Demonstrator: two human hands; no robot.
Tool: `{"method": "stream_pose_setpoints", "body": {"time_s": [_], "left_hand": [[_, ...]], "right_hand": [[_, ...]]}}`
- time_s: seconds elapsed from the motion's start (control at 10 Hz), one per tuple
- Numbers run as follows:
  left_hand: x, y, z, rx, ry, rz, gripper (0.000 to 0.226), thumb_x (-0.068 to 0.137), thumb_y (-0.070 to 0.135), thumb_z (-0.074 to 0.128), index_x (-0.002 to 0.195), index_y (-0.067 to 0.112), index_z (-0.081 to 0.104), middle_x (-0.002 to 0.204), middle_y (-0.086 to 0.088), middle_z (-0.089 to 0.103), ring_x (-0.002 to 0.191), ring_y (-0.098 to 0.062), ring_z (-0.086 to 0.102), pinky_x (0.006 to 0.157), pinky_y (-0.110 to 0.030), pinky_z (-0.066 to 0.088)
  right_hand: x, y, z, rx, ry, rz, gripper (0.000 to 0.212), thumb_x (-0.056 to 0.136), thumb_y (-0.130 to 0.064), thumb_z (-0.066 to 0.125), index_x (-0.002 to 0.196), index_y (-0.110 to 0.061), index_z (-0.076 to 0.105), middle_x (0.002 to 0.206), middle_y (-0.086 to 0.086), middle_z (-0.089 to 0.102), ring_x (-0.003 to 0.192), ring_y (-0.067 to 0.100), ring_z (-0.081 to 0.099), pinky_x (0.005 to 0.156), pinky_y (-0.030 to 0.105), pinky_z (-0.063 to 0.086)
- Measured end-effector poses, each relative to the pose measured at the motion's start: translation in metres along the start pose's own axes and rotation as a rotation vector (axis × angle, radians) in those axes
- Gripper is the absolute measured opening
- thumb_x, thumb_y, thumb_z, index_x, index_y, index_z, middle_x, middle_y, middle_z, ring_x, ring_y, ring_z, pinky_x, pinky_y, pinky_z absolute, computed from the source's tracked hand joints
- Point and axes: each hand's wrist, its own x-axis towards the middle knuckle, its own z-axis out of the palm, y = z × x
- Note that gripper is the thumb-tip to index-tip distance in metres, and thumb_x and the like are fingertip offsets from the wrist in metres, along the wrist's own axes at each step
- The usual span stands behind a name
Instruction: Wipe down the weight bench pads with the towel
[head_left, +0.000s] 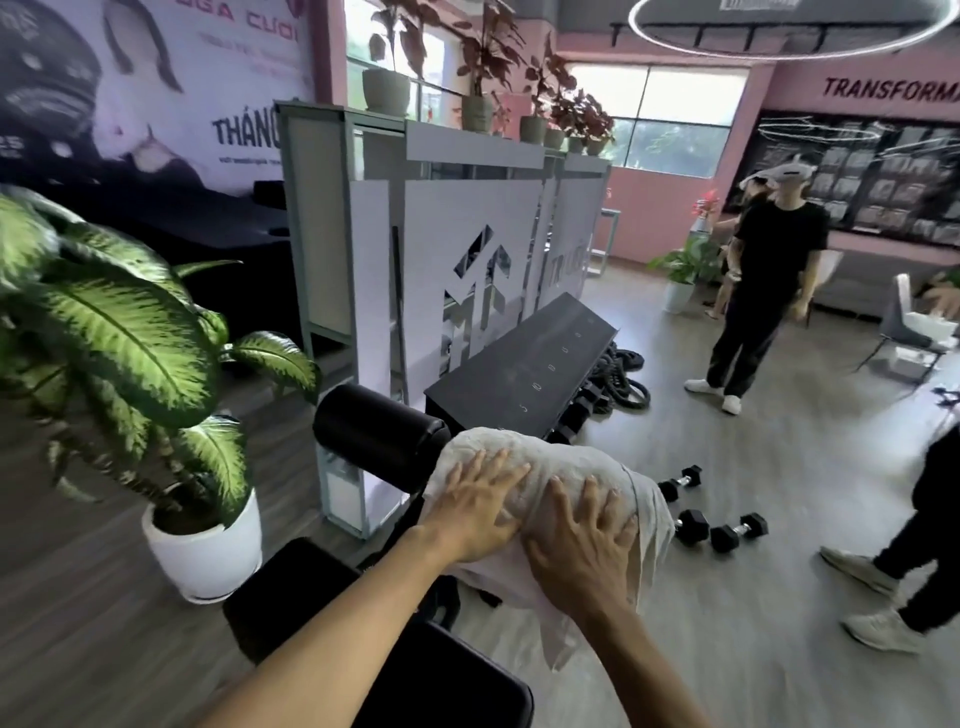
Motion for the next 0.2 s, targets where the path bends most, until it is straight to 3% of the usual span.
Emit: {"method": "stream_pose_setpoints", "body": {"time_s": [0.1,0.2], "left_hand": [[-0.021,-0.003,-0.018,-0.072,0.069,-0.058,0.077,0.101,0.048,0.057,0.166,0.035,0.020,0.178,-0.001,0.009,0.165,-0.024,0.002,0.133,-0.050,0.007],[-0.054,0.000,-0.032,-0.295,0.185,-0.188,0.072,0.099,0.048,0.062,0.163,0.031,0.032,0.173,-0.004,0.031,0.160,-0.024,0.026,0.128,-0.048,0.027]], "right_hand": [[0.004,-0.012,-0.010,0.060,0.001,0.026,0.070,0.088,-0.064,0.037,0.145,-0.027,0.021,0.159,0.024,0.012,0.144,0.050,0.010,0.113,0.065,0.010],[0.001,-0.026,-0.016,0.104,0.008,-0.085,0.071,0.091,-0.064,0.038,0.149,-0.025,0.025,0.158,0.020,0.020,0.144,0.046,0.016,0.115,0.058,0.016]]}}
